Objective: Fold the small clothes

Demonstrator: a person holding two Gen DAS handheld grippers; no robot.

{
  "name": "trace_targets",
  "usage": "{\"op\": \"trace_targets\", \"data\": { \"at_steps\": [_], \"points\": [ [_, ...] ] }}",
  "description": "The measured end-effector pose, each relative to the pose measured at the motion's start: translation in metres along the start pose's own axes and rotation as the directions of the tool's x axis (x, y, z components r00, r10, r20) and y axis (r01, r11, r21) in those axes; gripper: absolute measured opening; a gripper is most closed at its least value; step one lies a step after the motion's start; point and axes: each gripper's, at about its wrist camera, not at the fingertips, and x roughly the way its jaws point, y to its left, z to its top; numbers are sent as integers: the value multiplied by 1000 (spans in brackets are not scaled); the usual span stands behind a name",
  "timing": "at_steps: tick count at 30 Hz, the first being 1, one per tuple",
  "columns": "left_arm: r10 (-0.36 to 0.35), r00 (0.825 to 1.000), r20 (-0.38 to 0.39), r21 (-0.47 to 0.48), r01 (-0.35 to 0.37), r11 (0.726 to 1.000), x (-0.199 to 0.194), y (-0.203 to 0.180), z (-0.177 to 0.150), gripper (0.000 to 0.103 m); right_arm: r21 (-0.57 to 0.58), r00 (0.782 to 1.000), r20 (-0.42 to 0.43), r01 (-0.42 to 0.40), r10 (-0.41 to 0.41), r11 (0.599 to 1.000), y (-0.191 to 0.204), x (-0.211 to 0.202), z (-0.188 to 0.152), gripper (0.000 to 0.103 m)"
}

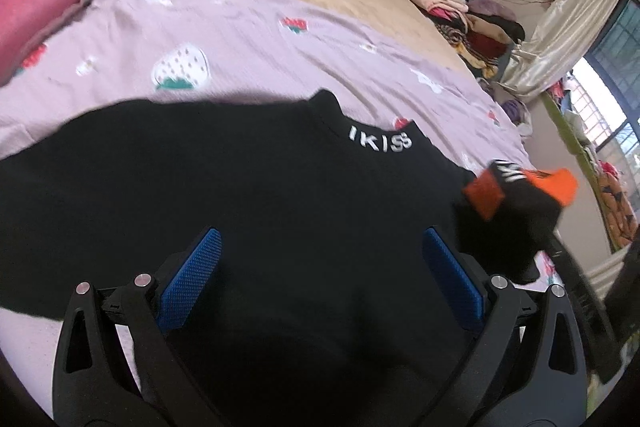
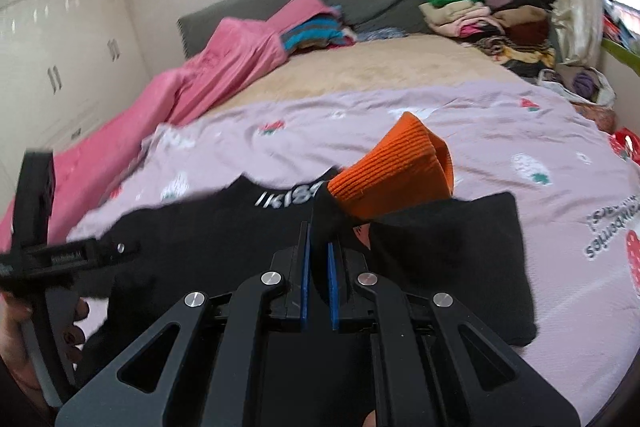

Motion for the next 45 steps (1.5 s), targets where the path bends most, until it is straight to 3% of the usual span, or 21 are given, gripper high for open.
{"op": "trace_targets", "data": {
  "at_steps": [4,8,12,13,16,18,24,28,30,31,33,35,39,45],
  "points": [
    [-106,994,-23,-48,105,993,5,7,-4,94,-64,997,-68,-31,26,997,24,21,-15,7],
    [-151,988,-36,-74,148,986,7,10,-7,94,-105,993,-110,-57,45,993,41,33,-30,13],
    [-239,970,-44,-121,232,965,11,17,-10,94,-138,987,-149,-82,61,987,55,37,-45,21],
    [-255,966,-43,-133,247,960,12,19,-11,94,-140,985,-157,-91,68,986,57,38,-48,29],
    [-259,964,-54,-146,249,957,20,21,-12,94,-143,971,-198,-162,132,976,67,36,-56,36],
    [-279,958,-72,-172,264,949,28,23,-15,94,-169,969,-204,-174,139,970,73,32,-60,44],
    [-305,946,-112,-168,284,944,41,16,-20,89,-136,970,-185,-183,157,974,61,10,-56,52],
    [-359,924,-132,-166,337,927,48,1,-25,65,-92,985,-136,-124,111,988,34,-8,-46,54],
    [-335,931,-143,-153,314,937,54,-5,-28,65,-61,990,-110,-90,83,994,15,-17,-40,54],
    [-321,936,-143,-143,301,943,57,-7,-29,60,-42,993,-96,-75,71,996,5,-22,-37,54],
    [-301,945,-130,-131,284,950,58,-9,-30,43,-18,996,-80,-51,50,999,-7,-25,-34,54],
    [-303,946,-114,-115,290,950,58,-12,-30,16,6,997,-68,-23,24,1000,-21,-30,-31,54],
    [-310,947,-83,-23,309,951,47,-26,-27,11,51,998,-60,17,-14,999,-40,-33,-28,54],
    [-337,941,45,116,330,937,-4,-46,-18,8,57,998,-47,32,-29,998,-44,-35,-26,54]
  ]
}}
